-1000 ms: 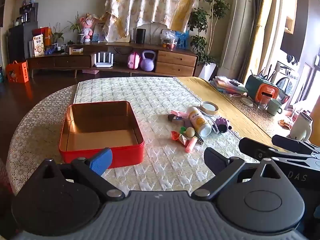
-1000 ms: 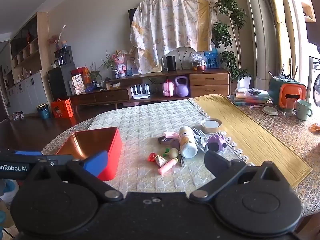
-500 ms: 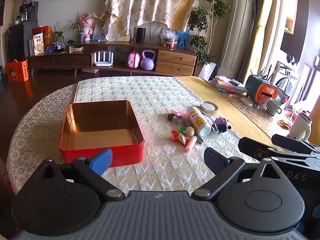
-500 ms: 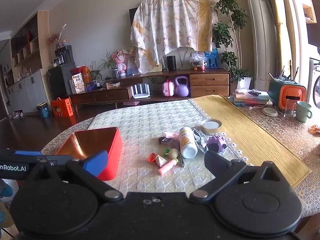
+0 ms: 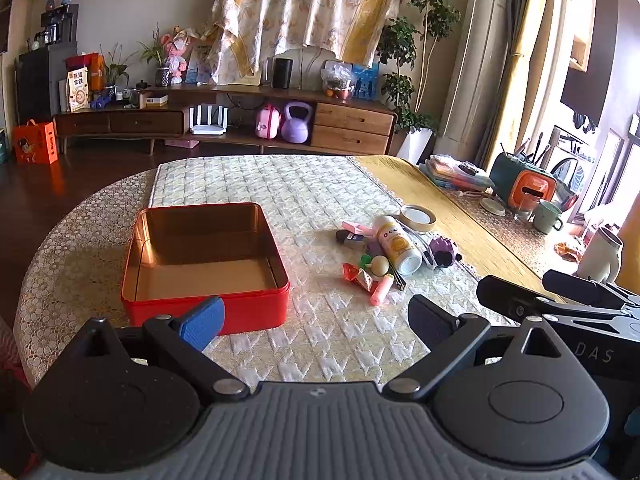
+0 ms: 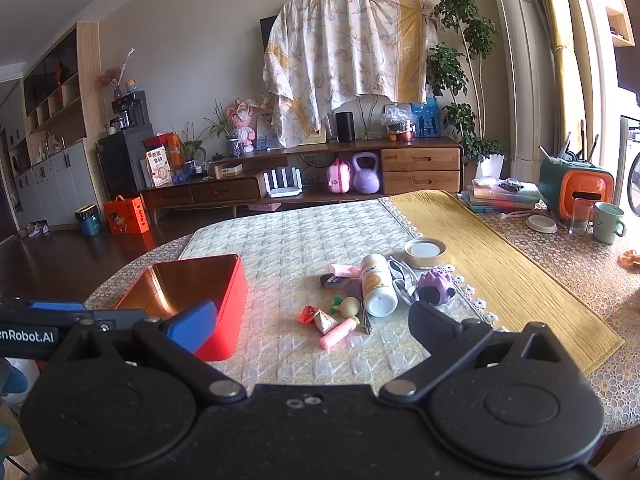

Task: Organize rigid objects
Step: 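Move both tools toward the pink tube and the purple spiky toy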

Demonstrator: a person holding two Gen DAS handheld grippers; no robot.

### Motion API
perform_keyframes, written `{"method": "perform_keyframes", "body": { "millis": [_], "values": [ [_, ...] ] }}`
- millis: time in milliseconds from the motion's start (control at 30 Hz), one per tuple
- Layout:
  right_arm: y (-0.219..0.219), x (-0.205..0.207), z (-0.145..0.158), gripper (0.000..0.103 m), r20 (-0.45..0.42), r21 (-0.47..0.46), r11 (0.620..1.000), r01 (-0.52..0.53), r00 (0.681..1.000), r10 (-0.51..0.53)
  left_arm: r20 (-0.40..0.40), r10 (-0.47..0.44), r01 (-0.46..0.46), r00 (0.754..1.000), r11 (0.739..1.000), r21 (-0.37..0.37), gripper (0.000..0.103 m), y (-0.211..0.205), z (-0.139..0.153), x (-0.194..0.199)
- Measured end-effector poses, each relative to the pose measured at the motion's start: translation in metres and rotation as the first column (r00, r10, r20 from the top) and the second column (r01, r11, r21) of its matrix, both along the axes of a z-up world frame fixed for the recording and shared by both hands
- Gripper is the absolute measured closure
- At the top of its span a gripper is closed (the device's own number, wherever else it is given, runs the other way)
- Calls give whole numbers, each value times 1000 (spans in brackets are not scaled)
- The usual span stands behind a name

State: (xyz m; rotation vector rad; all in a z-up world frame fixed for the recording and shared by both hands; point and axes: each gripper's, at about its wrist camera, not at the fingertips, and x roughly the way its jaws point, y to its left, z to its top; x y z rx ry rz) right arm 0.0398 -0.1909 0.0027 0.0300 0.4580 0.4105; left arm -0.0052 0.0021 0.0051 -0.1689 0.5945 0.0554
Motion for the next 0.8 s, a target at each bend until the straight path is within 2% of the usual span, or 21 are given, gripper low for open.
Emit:
{"method": "perform_keyframes", "body": {
  "millis": [533, 800],
  "values": [
    [-7, -7, 1, 0, 13, 11, 1000, -5, 1000, 5, 36, -7, 7, 999, 1000, 5, 4, -5, 6, -2],
    [-10, -5, 0, 0, 8, 16, 1000, -4, 1000, 4, 13, -8, 8, 1000, 1000, 4, 4, -10, 5, 9]
  ]
}}
